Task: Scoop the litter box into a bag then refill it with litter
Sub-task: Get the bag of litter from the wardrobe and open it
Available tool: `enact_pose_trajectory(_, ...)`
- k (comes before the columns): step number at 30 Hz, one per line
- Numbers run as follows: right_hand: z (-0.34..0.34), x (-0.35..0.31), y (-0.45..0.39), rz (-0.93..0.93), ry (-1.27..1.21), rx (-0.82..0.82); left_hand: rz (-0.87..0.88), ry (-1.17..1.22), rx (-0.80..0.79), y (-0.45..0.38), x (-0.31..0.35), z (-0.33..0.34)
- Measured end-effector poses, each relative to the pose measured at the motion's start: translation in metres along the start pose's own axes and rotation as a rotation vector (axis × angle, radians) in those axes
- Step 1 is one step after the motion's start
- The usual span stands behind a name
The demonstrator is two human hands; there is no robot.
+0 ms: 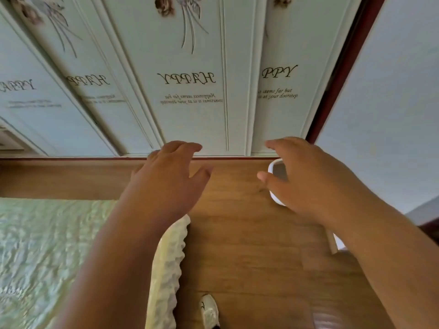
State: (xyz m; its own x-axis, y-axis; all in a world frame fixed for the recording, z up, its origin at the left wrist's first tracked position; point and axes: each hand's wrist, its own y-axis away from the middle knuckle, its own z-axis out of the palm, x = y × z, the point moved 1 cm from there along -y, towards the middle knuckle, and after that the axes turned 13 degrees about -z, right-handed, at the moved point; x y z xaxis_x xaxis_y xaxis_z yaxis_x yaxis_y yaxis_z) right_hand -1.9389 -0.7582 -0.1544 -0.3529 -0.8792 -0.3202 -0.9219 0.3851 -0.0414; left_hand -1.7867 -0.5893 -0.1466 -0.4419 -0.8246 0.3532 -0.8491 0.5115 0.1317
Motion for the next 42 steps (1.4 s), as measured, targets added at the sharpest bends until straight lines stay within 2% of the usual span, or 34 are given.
enact_pose_trajectory(14, 0.021, -0.042, -0.122, 0.14, 0.009, 0.081, 0.167, -0.051, -0.056, -0.152, -0.034, -0.036)
enact_pose_trajectory(22, 0.022, -0.03, -0.167, 0.146, 0.008, 0.102, 0.207, -0.062, -0.097, -0.197, -0.032, -0.036)
enact_pose_trajectory(29, 0.023, 0.009, -0.228, 0.098, -0.025, 0.092, 0.141, -0.066, -0.084, -0.249, -0.012, -0.033)
enact_pose_trajectory(42, -0.016, 0.1, -0.384, -0.17, -0.042, -0.016, -0.109, -0.052, 0.029, -0.35, 0.056, -0.033)
